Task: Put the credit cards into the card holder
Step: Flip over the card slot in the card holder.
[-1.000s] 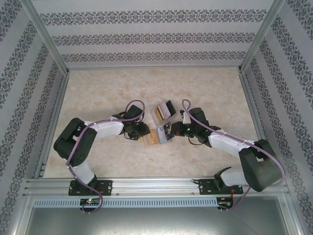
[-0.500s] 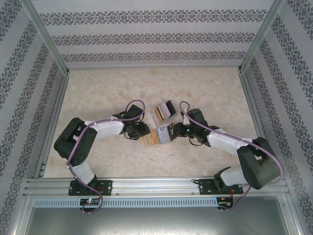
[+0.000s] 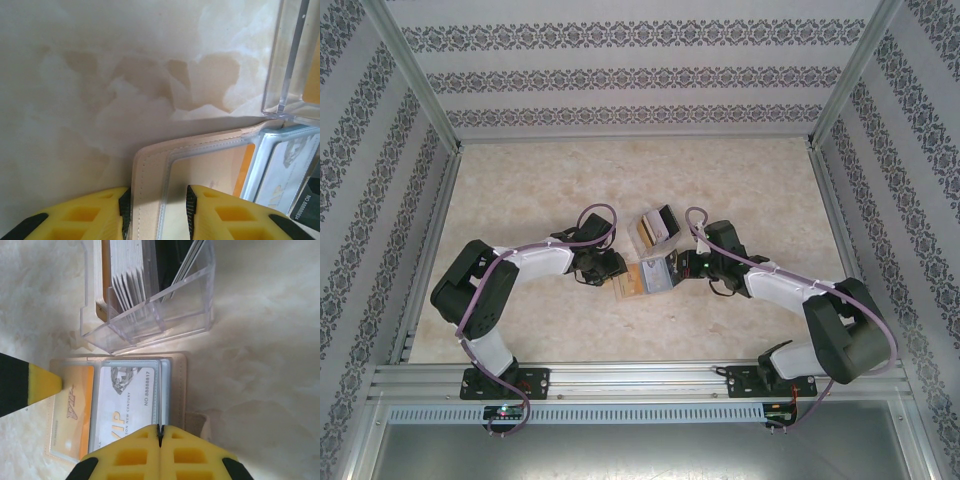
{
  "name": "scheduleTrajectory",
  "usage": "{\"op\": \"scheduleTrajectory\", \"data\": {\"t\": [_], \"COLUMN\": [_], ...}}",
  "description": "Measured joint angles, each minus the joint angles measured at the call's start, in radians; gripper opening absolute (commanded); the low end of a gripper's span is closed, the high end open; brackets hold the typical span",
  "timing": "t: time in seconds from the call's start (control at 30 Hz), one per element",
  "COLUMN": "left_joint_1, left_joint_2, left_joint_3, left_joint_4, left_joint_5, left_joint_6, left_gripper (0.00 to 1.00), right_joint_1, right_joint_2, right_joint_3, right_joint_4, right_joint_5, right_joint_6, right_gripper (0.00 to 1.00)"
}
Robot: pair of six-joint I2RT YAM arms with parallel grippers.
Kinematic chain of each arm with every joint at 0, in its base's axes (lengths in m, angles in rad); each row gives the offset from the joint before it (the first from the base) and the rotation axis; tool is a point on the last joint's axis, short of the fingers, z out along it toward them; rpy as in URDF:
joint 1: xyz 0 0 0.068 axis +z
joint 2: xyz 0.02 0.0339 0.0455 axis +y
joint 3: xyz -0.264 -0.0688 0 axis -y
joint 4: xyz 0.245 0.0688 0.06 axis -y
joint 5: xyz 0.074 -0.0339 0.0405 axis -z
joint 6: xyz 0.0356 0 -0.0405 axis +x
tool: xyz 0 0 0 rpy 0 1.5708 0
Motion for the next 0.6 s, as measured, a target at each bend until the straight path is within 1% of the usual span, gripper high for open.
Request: {"op": "scheduleTrajectory", "data": {"t": [0.6], "left_joint_1": [0.0], "left_joint_2": [0.006], "left_joint_3": [0.01], "left_joint_4": [-0.012], "left_joint_5": [0.0], "left_joint_6": [0.0], "left_gripper": [0.37], "right_joint_1": [-0.002], "right_joint_2": [0.062], "right_joint_3": [0.0], "right_joint_4": [0.063], "right_joint_5": [-0.056], "right_joint_6": [0.027], "right_gripper": [0.03]}}
